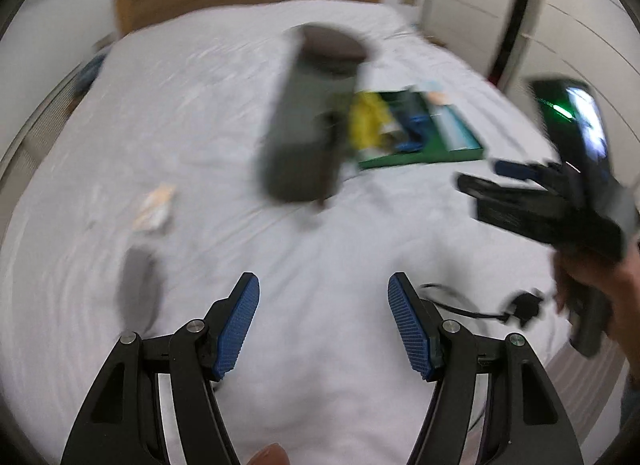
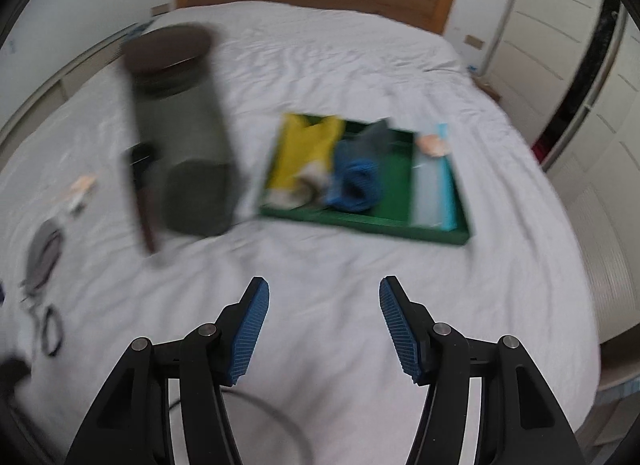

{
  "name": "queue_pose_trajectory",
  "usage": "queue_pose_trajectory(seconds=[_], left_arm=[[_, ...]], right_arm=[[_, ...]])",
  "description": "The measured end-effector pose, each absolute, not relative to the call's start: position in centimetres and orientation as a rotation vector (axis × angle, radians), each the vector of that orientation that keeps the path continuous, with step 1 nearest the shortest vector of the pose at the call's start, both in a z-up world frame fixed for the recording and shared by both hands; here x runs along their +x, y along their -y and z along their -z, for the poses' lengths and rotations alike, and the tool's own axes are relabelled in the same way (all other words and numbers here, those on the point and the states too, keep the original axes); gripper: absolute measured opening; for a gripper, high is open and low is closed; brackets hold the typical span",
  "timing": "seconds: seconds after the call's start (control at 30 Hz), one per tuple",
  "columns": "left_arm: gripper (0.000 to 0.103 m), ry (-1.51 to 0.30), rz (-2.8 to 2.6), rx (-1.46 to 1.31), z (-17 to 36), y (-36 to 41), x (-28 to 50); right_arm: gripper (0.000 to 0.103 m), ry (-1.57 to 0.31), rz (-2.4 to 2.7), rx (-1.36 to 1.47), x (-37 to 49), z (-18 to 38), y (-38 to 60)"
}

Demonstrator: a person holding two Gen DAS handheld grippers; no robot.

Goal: Organize soft objects
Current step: 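Move both tools back toward the grey fleece and tissue pack on the bed, then grasp the grey fleece item with the left tool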

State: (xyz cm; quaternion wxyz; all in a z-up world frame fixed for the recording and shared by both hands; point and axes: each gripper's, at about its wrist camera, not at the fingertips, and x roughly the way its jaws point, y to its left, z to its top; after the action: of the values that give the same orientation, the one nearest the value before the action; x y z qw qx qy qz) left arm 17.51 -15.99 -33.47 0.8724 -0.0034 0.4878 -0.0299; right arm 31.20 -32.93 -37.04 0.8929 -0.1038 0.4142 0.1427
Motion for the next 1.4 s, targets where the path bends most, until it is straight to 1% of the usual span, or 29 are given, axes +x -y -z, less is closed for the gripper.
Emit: queue_pose_trajectory(seconds=[0.1,0.23,0.37,0.47,0.67,1.0,1.4], left_arm=[[0.061,-1.046,-0.033,-0.034,34.1,10.8,15.6],[0.061,-1.102,-0.138,-0.065,36.8,4.4,12.7],[0.061,-1.176,-0.175,-0.118,40.0,0.1,10.4],[0.061,-1.207,-0.169,-0.160,41.8,-1.7,9.1],[0.061,-1.231,-0.143,-0.178,44.4,-2.8,8.2],[0.061,-1.257,-0.123,-0.146,46.2,-3.0,8.2],[0.061,-1.224,-0.121,-0.154,45.1,-4.4,9.5]], right_arm=[[0.058,-0.878,-0.359,-0.226,27.7,37.3,29.3],[0.058,-0.897,-0.435,-0.240,24.3,37.7,24.9],[0.058,-0.936,-0.515,-0.213,21.5,38.5,20.8],[0.059,-0.966,-0.558,-0.198,19.9,39.5,18.4],[0.059,-0.992,-0.577,-0.188,18.9,41.3,15.7],[0.061,-1.003,-0.554,-0.171,18.4,42.8,14.0],[0.062,-0.986,-0.553,-0.149,20.1,43.7,11.8]])
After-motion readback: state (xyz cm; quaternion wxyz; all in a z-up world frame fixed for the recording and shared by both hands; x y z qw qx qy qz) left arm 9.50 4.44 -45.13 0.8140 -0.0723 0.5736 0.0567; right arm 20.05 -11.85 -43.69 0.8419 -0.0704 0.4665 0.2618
